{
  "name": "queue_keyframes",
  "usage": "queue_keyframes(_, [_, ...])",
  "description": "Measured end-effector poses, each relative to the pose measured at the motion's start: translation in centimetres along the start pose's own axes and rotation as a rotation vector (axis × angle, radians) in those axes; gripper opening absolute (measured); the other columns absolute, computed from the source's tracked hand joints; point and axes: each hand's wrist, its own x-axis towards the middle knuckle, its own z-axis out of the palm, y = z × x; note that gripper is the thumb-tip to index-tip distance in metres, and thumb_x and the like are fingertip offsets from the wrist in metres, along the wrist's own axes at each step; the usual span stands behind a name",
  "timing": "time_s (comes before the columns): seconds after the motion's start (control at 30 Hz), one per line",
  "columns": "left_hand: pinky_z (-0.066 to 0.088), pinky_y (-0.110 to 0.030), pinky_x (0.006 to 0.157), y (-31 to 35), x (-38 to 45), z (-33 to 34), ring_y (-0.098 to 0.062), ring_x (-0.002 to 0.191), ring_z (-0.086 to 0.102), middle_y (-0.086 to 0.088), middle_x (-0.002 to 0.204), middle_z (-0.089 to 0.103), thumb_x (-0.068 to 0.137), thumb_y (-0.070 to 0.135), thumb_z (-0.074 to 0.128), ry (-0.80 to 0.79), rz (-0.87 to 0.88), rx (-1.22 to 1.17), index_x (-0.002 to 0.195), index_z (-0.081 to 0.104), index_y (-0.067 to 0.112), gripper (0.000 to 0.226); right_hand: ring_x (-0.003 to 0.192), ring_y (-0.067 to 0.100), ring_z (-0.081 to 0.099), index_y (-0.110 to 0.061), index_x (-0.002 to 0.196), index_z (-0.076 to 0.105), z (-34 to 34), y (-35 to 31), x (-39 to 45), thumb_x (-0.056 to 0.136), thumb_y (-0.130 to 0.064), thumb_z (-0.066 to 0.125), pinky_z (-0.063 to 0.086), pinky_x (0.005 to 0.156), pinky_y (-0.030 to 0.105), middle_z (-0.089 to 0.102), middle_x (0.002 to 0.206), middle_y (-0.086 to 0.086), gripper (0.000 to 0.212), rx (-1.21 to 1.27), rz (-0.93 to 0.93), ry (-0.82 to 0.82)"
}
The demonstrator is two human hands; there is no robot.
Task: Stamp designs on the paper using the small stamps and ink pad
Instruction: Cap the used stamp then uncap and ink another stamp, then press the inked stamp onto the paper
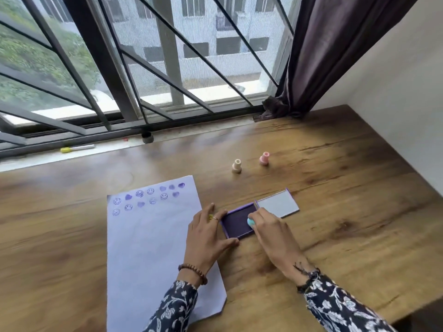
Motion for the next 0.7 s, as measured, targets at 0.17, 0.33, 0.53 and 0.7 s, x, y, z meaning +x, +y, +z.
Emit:
queue_keyframes(0.17, [0.024,-0.033,0.109,0.0,0.1,0.2,-0.022,0.136,0.024,-0.001,0.151,0.026,0.069,0.051,0.07,0.008,0.0,-0.008,0.135,0.039,0.029,0.076,0.093,0.035,0.06,-0.006,0.093,0.06,-1.2,0.5,2.6,0.085,-0.004,0.047,0.049,0.078,0.043,0.063,0.1,0.013,0.016,-0.018,-0.019,-0.167])
queue_keyframes(0.33, [0.025,-0.035,0.111,0.2,0.0,0.1,-0.022,0.136,0.025,-0.004,0.151,0.026,0.069,0.052,0.07,-0.009,-0.006,0.013,0.135,0.038,0.028,0.077,0.099,0.036,0.058,-0.002,0.096,0.061,-1.6,0.0,3.3,0.082,-0.002,0.047,0.048,0.079,0.041,0.063,0.103,0.018,0.02,-0.085,0.004,-0.228])
queue_keyframes(0.53, [0.015,-0.027,0.115,-0.7,-1.3,-1.5,-0.015,0.144,0.011,-0.002,0.158,0.006,0.075,0.048,0.066,0.037,0.043,-0.119,0.145,0.012,0.025,0.091,0.096,0.033,0.06,-0.01,0.088,0.05,-1.1,-1.2,0.7,0.089,-0.001,0.042,0.042,0.069,0.037,0.055,0.111,0.012,0.012,-0.131,0.0,-0.118])
queue_keyframes(0.7, [0.011,-0.027,0.116,-5.8,-3.7,-4.7,-0.017,0.144,0.013,-0.003,0.156,0.017,0.078,0.047,0.064,0.186,-0.025,-0.078,0.144,0.018,0.02,0.085,0.099,0.026,0.06,-0.012,0.099,0.066,-1.1,-2.6,0.3,0.083,-0.009,0.058,0.045,0.079,0.032,0.066,0.108,0.008,0.018,0.249,0.239,0.034])
